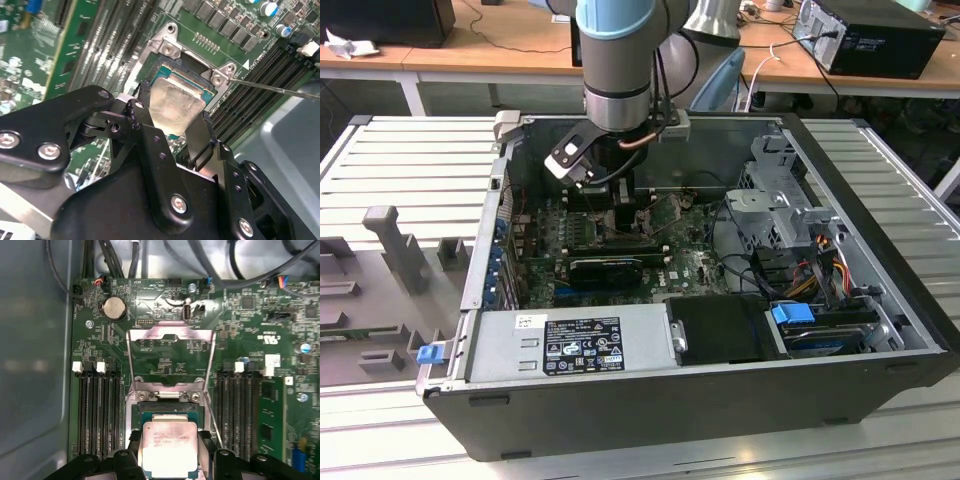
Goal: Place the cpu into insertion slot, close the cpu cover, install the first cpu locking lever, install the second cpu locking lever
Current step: 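Place the cpu into insertion slot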
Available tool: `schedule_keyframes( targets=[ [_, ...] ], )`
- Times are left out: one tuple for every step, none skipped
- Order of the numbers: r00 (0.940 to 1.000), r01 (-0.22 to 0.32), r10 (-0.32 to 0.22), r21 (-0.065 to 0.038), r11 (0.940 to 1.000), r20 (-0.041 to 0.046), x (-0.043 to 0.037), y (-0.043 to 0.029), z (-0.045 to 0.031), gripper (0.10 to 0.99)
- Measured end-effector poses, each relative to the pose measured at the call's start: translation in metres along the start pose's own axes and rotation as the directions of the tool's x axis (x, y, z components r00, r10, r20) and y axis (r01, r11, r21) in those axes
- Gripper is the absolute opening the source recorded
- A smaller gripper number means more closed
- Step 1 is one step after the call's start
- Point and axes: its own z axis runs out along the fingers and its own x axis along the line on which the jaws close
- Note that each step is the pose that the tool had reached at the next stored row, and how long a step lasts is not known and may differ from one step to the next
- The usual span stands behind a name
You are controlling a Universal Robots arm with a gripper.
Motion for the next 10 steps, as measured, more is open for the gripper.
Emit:
schedule_keyframes(
  targets=[
    [1.0,-0.001,0.001,0.0,1.0,0.0001,0.0,0.0,0.0014,0.529],
    [1.0,-0.004,0.004,0.0,1.0,0.0002,0.0,-0.0001,0.0026,0.529],
    [1.0,-0.007,0.007,0.0,1.0,0.0004,0.0,-0.0001,0.0033,0.529],
    [1.0,-0.009,0.009,0.0,1.0,0.0006,0.0,0.0,0.0037,0.529],
    [0.9999,-0.011,0.011,0.0,0.9999,0.0008,-0.0001,0.0,0.0041,0.529],
    [0.9999,-0.011,0.011,0.0,0.9999,0.001,-0.0002,0.0,0.0047,0.529],
    [0.9999,-0.011,0.011,0.0,0.9999,0.0009,-0.0004,0.0,0.0052,0.529],
    [0.9999,-0.011,0.011,0.0,0.9999,0.0011,-0.0004,0.0001,0.0061,0.529],
    [0.9999,-0.011,0.011,0.0,0.9999,0.0022,-0.0005,0.0001,0.0076,0.529],
    [0.9999,-0.011,0.011,0.0,0.9999,0.0029,-0.0005,0.0001,0.0087,0.529]
  ],
)
